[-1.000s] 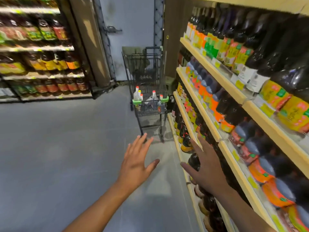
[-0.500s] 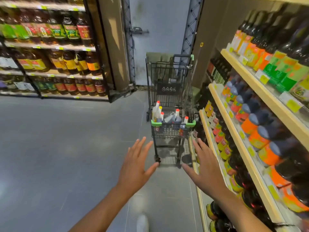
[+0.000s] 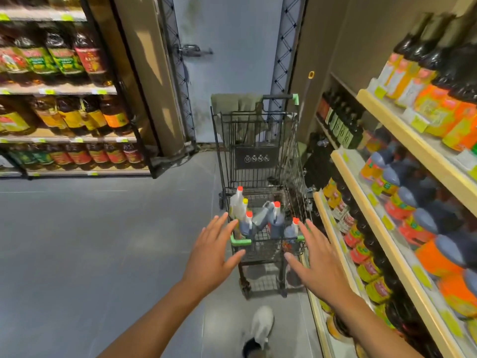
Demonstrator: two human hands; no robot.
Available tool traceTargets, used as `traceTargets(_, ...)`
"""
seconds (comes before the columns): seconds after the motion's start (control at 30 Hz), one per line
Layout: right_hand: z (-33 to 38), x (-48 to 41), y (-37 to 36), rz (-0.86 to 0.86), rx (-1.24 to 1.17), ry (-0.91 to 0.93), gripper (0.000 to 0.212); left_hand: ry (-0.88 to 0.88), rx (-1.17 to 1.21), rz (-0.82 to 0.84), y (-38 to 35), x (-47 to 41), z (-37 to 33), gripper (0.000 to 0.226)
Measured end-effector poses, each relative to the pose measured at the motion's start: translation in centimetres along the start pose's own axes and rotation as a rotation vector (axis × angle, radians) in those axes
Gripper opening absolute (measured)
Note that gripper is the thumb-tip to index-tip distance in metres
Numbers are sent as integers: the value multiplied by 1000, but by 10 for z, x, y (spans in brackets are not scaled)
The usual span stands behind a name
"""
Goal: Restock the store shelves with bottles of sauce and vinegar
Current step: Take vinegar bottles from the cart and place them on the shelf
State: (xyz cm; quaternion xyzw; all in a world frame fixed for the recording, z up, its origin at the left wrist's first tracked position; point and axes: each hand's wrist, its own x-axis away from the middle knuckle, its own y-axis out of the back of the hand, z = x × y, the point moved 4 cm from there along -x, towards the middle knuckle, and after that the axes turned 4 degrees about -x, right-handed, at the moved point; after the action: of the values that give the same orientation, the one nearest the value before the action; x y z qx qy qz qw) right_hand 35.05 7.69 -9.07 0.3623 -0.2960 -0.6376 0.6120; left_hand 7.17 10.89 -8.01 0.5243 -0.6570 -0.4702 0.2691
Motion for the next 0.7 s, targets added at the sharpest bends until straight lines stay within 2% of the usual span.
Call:
traceTargets(0.23, -39, -139, -30, 51, -113, -5, 78, -9, -7, 72, -20, -143, 44, 77)
traceTargets(0.4, -59, -225, -45, 126, -128, -55, 87, -31, -32, 115, -25, -237, 71, 76)
traceTargets(0.5, -71, -259, -51, 165, -110, -99, 88, -38, -51, 143, -35, -284, 82, 76)
traceTargets(0.7, -93, -298, -73, 153, -158, -180, 84, -174, -88, 278, -68, -374, 104, 74)
